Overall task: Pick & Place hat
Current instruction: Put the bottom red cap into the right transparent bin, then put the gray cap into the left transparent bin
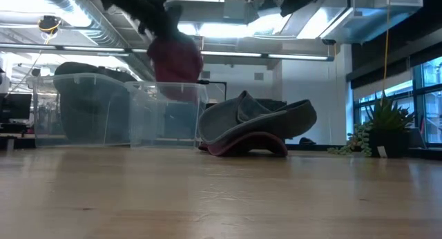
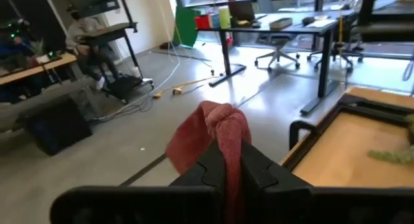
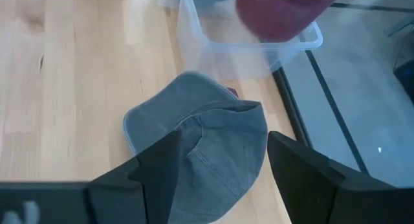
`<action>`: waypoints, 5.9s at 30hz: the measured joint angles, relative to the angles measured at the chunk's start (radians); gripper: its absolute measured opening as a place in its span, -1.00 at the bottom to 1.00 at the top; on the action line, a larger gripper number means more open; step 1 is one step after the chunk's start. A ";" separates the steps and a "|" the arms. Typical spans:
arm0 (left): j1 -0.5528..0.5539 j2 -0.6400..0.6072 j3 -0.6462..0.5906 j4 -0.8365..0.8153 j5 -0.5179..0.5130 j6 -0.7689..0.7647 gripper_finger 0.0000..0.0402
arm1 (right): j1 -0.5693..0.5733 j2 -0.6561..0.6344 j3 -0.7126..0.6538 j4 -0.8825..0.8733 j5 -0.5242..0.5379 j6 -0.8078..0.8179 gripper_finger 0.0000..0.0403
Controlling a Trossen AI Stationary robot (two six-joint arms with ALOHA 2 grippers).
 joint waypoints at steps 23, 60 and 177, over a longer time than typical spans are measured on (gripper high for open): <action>0.093 0.180 -0.218 0.277 0.156 0.131 -0.95 | 0.000 0.016 0.000 0.002 0.000 0.029 0.13; 0.091 0.188 -0.218 0.202 -0.173 0.140 -0.26 | 0.000 0.036 0.000 -0.087 0.000 0.123 0.13; -0.491 -0.021 -0.009 -0.109 0.277 -0.136 -0.15 | -0.121 0.442 0.276 -0.045 -0.165 -0.221 -0.98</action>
